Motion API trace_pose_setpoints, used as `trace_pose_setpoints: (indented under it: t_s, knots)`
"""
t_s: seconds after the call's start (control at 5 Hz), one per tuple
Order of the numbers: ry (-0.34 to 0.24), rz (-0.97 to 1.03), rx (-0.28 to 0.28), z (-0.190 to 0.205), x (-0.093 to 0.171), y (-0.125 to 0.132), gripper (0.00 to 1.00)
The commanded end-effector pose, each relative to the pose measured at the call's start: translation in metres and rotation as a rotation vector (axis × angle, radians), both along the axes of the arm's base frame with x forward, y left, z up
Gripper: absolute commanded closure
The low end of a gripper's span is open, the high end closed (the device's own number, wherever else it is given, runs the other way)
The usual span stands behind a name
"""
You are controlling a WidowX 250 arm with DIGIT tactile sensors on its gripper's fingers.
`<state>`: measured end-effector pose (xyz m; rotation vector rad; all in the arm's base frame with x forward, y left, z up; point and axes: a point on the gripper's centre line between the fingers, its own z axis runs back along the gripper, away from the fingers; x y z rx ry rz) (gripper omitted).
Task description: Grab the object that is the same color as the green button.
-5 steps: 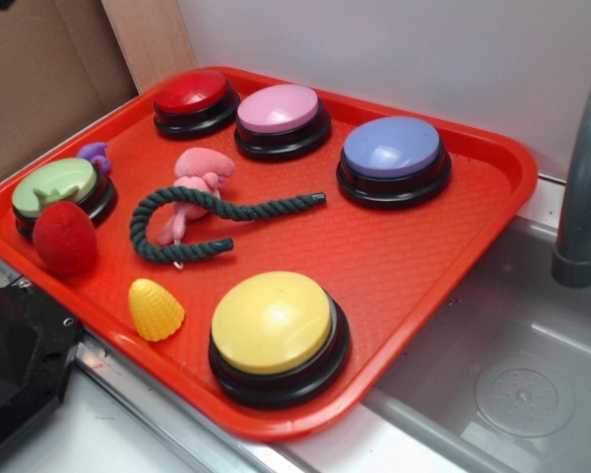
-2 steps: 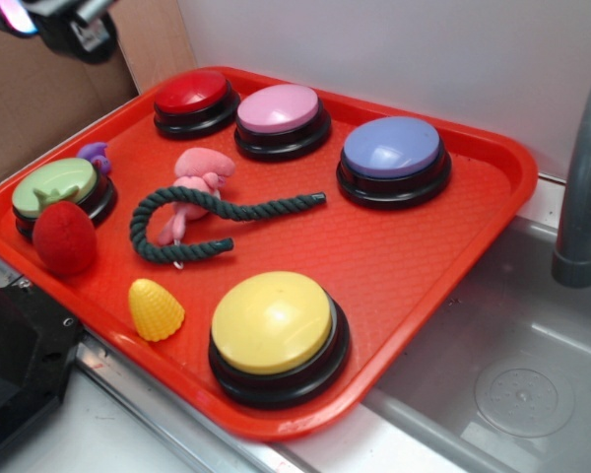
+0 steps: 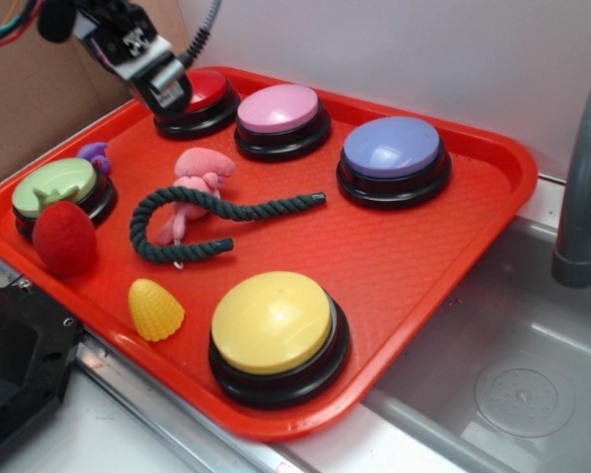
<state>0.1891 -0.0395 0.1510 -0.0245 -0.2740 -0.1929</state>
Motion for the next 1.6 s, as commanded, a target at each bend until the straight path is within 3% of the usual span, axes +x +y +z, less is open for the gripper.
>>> trace_pose_setpoints:
  t_s: [0.0,0.2,0.6,1.0,1.2,1.4]
  knots:
    - [0.025,-0.262,-0.033,-0.055,0.054,-0.007,0.00]
    - [0.002,-0.393,-0.060,-0.078,0.065,-0.004,0.00]
    - [0.051,-0.469,-0.010,-0.114,0.071,-0.012,0.00]
    - [0.048,-0.502,0.011,-0.116,0.063,-0.026,0.00]
    - [0.054,-0.464,0.015,-0.119,0.065,-0.024,1.00]
    - [0.051,-0.448,0.020,-0.117,0.066,-0.024,1.00]
